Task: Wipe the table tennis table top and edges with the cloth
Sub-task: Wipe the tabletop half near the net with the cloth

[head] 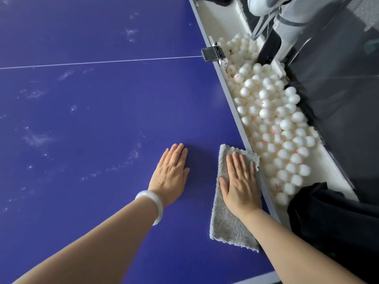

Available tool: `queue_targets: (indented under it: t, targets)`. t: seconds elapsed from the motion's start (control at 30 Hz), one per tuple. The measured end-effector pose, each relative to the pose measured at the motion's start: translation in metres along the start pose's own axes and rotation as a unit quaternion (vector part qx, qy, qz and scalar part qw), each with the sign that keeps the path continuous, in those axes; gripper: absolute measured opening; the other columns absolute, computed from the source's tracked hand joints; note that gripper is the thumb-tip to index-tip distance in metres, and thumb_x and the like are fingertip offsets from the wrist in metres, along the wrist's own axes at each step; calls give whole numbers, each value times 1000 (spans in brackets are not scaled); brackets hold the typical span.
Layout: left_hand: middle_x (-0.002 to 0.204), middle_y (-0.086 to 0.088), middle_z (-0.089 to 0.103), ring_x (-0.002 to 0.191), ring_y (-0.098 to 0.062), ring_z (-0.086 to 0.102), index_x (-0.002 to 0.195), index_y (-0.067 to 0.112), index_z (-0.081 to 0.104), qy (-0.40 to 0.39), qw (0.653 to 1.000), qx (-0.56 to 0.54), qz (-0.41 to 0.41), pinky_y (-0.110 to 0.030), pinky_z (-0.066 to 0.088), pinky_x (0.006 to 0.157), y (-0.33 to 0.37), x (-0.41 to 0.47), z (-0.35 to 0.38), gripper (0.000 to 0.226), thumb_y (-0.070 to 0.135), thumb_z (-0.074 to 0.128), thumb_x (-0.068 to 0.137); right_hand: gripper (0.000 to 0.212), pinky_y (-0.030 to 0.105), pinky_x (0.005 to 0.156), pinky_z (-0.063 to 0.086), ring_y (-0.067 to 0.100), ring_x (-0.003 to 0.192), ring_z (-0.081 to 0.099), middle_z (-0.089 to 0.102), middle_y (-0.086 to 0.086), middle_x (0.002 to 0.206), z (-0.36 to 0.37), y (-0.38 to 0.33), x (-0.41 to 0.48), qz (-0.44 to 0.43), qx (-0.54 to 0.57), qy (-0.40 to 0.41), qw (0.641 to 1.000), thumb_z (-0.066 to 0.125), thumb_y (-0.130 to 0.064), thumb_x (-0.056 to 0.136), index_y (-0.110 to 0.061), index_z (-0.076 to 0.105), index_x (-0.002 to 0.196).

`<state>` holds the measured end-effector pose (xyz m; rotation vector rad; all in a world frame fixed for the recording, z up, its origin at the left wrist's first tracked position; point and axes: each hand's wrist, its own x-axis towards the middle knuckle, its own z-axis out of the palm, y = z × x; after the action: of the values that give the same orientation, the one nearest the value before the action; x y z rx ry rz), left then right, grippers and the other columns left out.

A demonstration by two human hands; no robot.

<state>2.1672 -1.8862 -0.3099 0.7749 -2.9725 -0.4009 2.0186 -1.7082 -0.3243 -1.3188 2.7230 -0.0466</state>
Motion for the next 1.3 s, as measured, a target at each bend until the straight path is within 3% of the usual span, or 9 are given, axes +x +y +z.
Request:
queue_targets:
  t: [0.17, 0.3, 0.5, 0.7, 0.87, 0.93, 1.0, 1.2, 1.3]
  targets:
    - [161, -7, 27, 151, -22, 19, 153, 9, 32, 17, 1000, -3, -5, -38, 8, 124, -7, 16, 8, 55, 32, 36, 104, 61, 51, 124, 13, 25, 154, 15, 21, 8, 165, -6, 11, 67, -50, 27, 21, 998, 27, -34, 100, -10, 31, 156]
    - [156, -7, 37, 146, -23, 31, 148, 9, 43, 15, 1000, -10, -13, -37, 13, 121, -7, 13, 6, 55, 35, 33, 100, 62, 46, 125, 1, 22, 155, 4, 11, 6, 167, -9, 1, 110, -11, 31, 15, 999, 34, -33, 102, -14, 19, 159]
    - [158, -4, 34, 147, -21, 29, 150, 12, 41, -3, 1000, -2, -31, -37, 13, 121, -5, 13, 4, 55, 35, 32, 101, 64, 53, 122, 21, 28, 151, 24, 28, 11, 162, -10, 37, 129, -231, 25, 24, 972, 36, -40, 98, -7, 37, 153]
    - [160, -1, 29, 149, -17, 20, 152, 15, 37, 5, 999, 10, -39, -34, 9, 123, -7, 13, 9, 54, 35, 32, 102, 65, 47, 125, 5, 30, 154, 13, 17, 16, 165, -20, -2, 203, -66, 19, 18, 998, 37, -35, 100, -6, 24, 157]
    - [157, -5, 36, 147, -23, 31, 147, 11, 45, 18, 999, -1, -33, -41, 23, 119, -6, 14, 10, 51, 32, 36, 102, 68, 46, 125, 10, 24, 155, 9, 14, 9, 167, -1, -23, 80, -306, 51, 3, 951, 37, -40, 98, -8, 25, 157]
    - [157, -5, 36, 147, -22, 31, 147, 11, 45, 19, 999, 4, -34, -41, 22, 119, -5, 13, 10, 51, 32, 36, 102, 65, 44, 125, 10, 21, 155, 8, 13, 6, 167, -1, -3, 87, -363, 47, -16, 930, 36, -39, 100, -10, 25, 158]
    - [157, -3, 35, 146, -21, 31, 148, 12, 44, 20, 999, 13, -36, -39, 19, 120, -5, 13, 8, 52, 33, 35, 101, 61, 43, 126, 10, 20, 155, 11, 16, 5, 167, -8, 11, 127, -331, 30, -1, 943, 33, -35, 101, -11, 27, 157]
    - [158, -3, 34, 147, -20, 30, 149, 14, 43, 19, 999, 16, -30, -39, 19, 120, -6, 13, 8, 52, 34, 36, 101, 62, 46, 126, 7, 28, 154, 12, 15, 15, 166, -16, -20, 191, -45, 49, 7, 998, 32, -33, 104, -5, 21, 158]
    - [158, -5, 35, 147, -21, 31, 148, 13, 44, 13, 999, 21, -25, -40, 21, 119, -5, 13, 4, 52, 33, 39, 101, 63, 50, 124, 16, 29, 154, 15, 20, 16, 164, -3, -26, 125, -100, 38, 38, 994, 26, -38, 103, -4, 25, 157]
